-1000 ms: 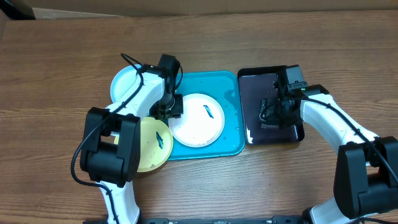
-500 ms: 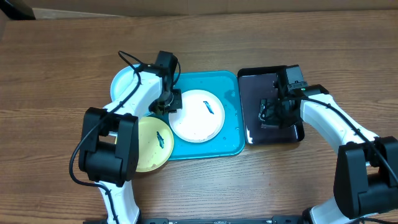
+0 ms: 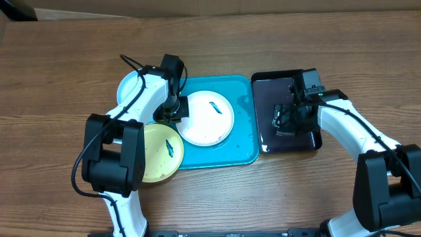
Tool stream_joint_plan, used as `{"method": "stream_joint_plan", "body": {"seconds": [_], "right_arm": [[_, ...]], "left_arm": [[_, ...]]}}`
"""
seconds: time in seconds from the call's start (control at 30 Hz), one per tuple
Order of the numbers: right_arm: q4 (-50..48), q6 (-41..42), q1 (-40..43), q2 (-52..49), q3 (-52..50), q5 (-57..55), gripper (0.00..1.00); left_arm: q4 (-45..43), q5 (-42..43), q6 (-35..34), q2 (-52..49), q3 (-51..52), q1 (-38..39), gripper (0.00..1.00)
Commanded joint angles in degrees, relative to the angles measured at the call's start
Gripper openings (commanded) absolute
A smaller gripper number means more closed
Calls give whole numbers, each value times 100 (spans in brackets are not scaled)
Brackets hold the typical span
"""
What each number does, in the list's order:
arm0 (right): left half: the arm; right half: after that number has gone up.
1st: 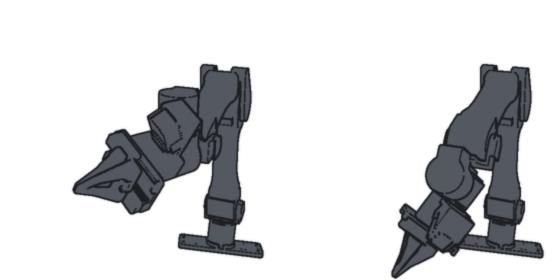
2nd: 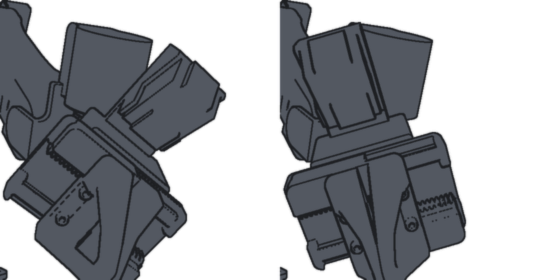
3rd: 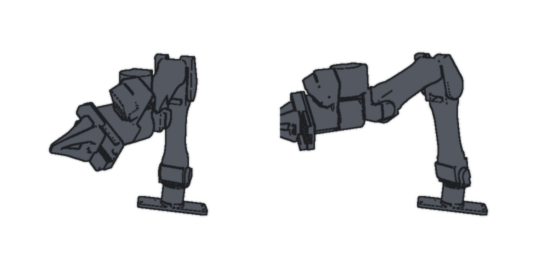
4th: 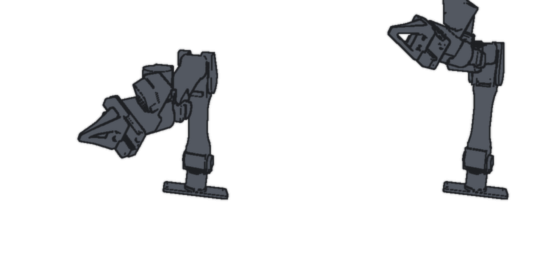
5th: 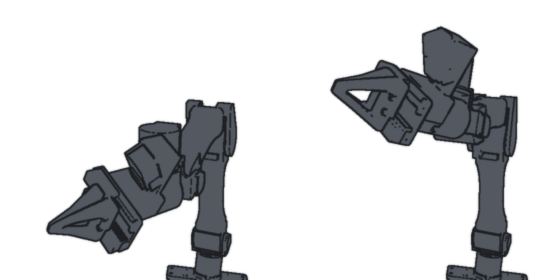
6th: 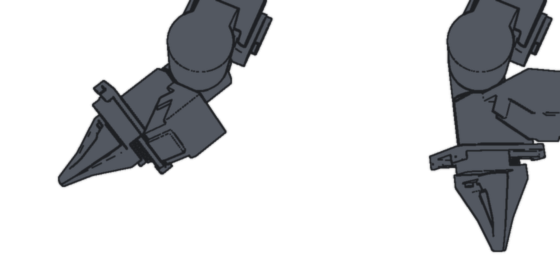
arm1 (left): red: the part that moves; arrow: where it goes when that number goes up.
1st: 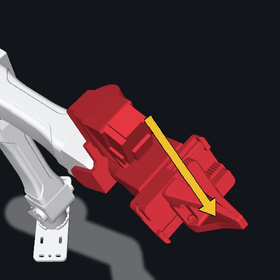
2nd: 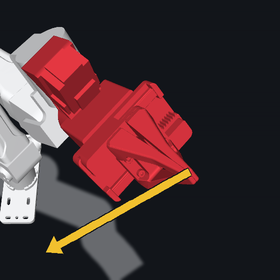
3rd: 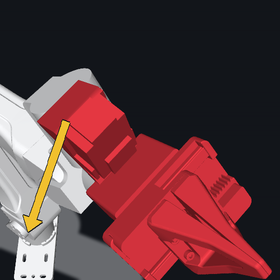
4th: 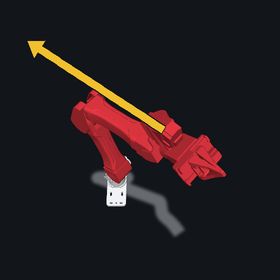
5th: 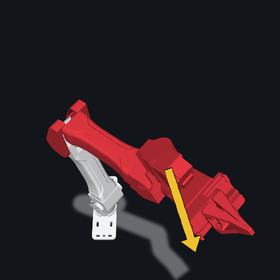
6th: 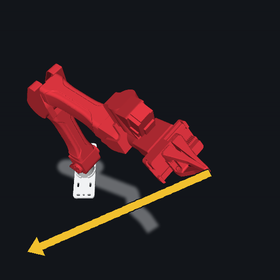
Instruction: Clean dirty plates on tray and stack at the side
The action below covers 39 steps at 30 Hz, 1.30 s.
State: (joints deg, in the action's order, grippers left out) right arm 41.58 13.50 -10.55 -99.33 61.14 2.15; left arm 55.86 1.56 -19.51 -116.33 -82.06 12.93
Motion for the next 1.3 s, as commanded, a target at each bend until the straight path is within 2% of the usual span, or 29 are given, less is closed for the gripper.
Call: {"method": "stream_joint_plan", "body": {"seconds": [0.0,0.1,0.17,0.23,0.3,0.37,0.47,0.63,0.93,1.03,1.07,1.1,1.13,1.23,1.27], "right_arm": [[-118,26,-11,24,-46,7,90],[-144,28,-11,24,-46,9,90],[-96,28,-11,24,-46,9,90],[-52,26,-11,24,-46,9,90],[-66,26,-11,24,-46,7,90],[-116,26,-11,24,-46,7,90],[-144,28,-11,24,-46,9,88],[7,28,-11,24,-46,254,75],[-177,28,-11,20,-363,391,70],[-424,28,-11,20,-592,391,60],[-472,26,-11,20,-647,393,45],[-463,26,-11,20,-658,393,20],[-431,26,-11,20,-647,402,4],[-105,24,-7,57,-387,487,4],[72,26,9,66,-216,540,7]], "left_arm": [[-223,-42,-22,-66,-87,-22,4],[-417,-46,-24,-66,-87,-17,5],[-435,-46,-24,-66,-87,-9,23],[-413,-24,-24,-66,-87,-4,31],[-352,9,-26,-66,-87,-4,29],[-256,39,-26,-66,-87,-4,22],[-103,63,-26,-66,-87,-4,19],[-39,103,-26,-66,-87,-4,18],[-63,232,-24,-66,-87,-4,23],[-61,256,-24,-66,-87,-4,23],[-61,256,-24,-66,-87,-4,23],[-61,256,-24,-66,-87,-4,23],[-61,254,-24,-66,-87,-4,23],[-57,254,-22,-66,-87,-4,24],[-55,251,-20,-66,-87,-4,24]]}}
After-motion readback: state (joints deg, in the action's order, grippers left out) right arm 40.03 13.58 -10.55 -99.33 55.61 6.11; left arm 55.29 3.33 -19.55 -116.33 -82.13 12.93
